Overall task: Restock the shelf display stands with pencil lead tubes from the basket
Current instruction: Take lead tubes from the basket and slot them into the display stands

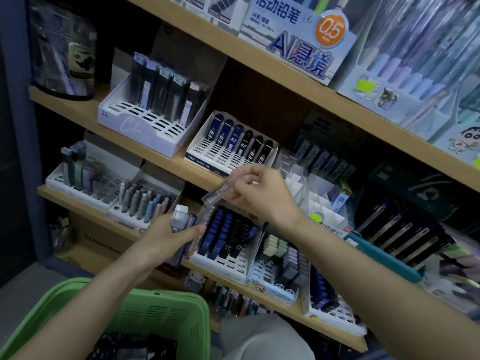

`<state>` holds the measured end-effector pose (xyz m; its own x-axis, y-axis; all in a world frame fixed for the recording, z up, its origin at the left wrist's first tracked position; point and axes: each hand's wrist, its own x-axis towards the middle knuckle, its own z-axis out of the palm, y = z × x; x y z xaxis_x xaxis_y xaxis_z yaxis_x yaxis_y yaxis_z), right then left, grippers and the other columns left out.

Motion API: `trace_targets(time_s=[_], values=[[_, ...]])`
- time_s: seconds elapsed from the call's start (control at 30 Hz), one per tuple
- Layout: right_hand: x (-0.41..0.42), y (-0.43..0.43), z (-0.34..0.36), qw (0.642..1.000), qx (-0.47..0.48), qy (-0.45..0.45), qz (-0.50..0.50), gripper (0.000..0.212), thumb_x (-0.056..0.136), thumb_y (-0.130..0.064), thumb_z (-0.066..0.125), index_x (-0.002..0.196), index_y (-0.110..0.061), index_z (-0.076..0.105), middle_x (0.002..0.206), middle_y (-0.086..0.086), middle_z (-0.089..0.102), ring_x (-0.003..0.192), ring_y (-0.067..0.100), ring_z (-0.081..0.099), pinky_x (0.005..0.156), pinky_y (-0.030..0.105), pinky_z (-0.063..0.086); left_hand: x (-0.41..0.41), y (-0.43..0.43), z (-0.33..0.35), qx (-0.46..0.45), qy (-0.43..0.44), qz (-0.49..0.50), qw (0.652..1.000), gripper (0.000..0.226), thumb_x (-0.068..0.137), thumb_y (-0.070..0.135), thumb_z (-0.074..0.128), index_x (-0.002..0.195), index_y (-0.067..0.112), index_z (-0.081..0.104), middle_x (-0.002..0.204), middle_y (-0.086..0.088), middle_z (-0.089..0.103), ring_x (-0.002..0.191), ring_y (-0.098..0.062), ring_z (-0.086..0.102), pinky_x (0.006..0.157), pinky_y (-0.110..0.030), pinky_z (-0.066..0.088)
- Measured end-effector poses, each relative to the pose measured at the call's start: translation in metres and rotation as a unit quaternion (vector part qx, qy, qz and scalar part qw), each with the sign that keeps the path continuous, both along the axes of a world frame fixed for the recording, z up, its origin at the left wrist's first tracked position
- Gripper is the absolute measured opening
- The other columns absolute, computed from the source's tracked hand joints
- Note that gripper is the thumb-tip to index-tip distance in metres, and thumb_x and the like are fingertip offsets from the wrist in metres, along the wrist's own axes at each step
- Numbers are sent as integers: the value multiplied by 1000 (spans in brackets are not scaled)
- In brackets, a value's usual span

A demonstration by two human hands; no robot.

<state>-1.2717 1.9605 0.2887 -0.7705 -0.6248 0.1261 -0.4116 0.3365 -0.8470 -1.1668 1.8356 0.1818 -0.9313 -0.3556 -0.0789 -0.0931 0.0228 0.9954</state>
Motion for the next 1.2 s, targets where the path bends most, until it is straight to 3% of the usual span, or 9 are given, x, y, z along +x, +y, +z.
trace_targets(time_s=[0.07, 0.17, 0.3, 0.43, 0.6, 0.73, 0.87, 1.0, 1.2], values=[[-3, 20, 13, 999, -33, 24, -22, 9, 91, -4, 57, 91, -13, 59, 83, 4, 61, 65, 8, 65, 62, 22, 56, 0, 6, 2, 2, -4, 2, 1000, 28, 86, 31, 64, 65, 14, 66, 61, 5, 65, 105, -25, 62, 104, -51, 38], [-16, 51, 29, 990, -74, 85, -82, 6, 94, -9, 55, 99, -10, 58, 83, 3, 61, 67, 8, 62, 67, 26, 58, -4, 15, 5, 34, -7, 19, 999, 29, 89, 23, 60, 87, -6, 63, 58, -3, 64, 58, -8, 62, 73, -29, 50], [-56, 80, 38, 956, -101, 169, -216, 10, 96, -17, 53, 104, -12, 55, 90, 3, 60, 80, 16, 62, 74, 31, 57, -5, 25, 12, 77, -12, 30, 997, 27, 89, 22, 60, 95, -4, 63, 59, -5, 64, 52, -12, 60, 55, -20, 51], [-97, 83, 34, 933, -79, 197, -290, 19, 95, -19, 55, 110, -7, 56, 94, 7, 62, 91, 27, 64, 85, 45, 54, -13, 36, 24, 130, -4, 25, 991, 21, 90, 20, 59, 98, 2, 66, 61, -1, 67, 53, -12, 61, 53, -21, 52], [-123, 67, 33, 928, 0, 214, -304, 25, 96, -17, 52, 109, 3, 62, 104, 17, 65, 91, 27, 61, 76, 31, 46, -19, 43, 32, 163, -19, 20, 986, 25, 87, 25, 62, 98, 4, 68, 69, -4, 70, 60, -14, 64, 56, -22, 55], [-137, 57, 34, 932, 72, 222, -276, 25, 97, -12, 48, 114, 1, 62, 113, 19, 62, 98, 31, 59, 77, 31, 43, -22, 45, 32, 177, -31, 15, 984, 32, 84, 28, 64, 98, 0, 69, 71, -9, 68, 61, -17, 62, 63, -29, 54], [-146, 53, 33, 941, 128, 206, -236, 26, 98, -16, 50, 116, -3, 62, 114, 17, 63, 95, 25, 57, 77, 29, 42, -27, 52, 36, 232, -25, 10, 972, 23, 88, 20, 62, 99, 0, 66, 72, -7, 69, 55, -14, 61, 52, -24, 55], [-155, 55, 35, 931, 165, 245, -213, 28, 97, -7, 47, 122, -9, 61, 123, 15, 60, 109, 28, 57, 91, 31, 46, -32, 54, 35, 257, -18, 6, 966, 23, 87, 18, 63, 102, 0, 67, 79, -8, 71, 54, -13, 61, 50, -22, 53], [-155, 50, 30, 938, 238, 212, -137, 25, 94, -17, 56, 117, -6, 60, 111, 9, 60, 107, 22, 54, 93, 32, 42, -38, 58, 34, 256, -21, -1, 966, 25, 85, 20, 64, 102, 2, 68, 81, -9, 71, 53, -14, 61, 50, -23, 53]])
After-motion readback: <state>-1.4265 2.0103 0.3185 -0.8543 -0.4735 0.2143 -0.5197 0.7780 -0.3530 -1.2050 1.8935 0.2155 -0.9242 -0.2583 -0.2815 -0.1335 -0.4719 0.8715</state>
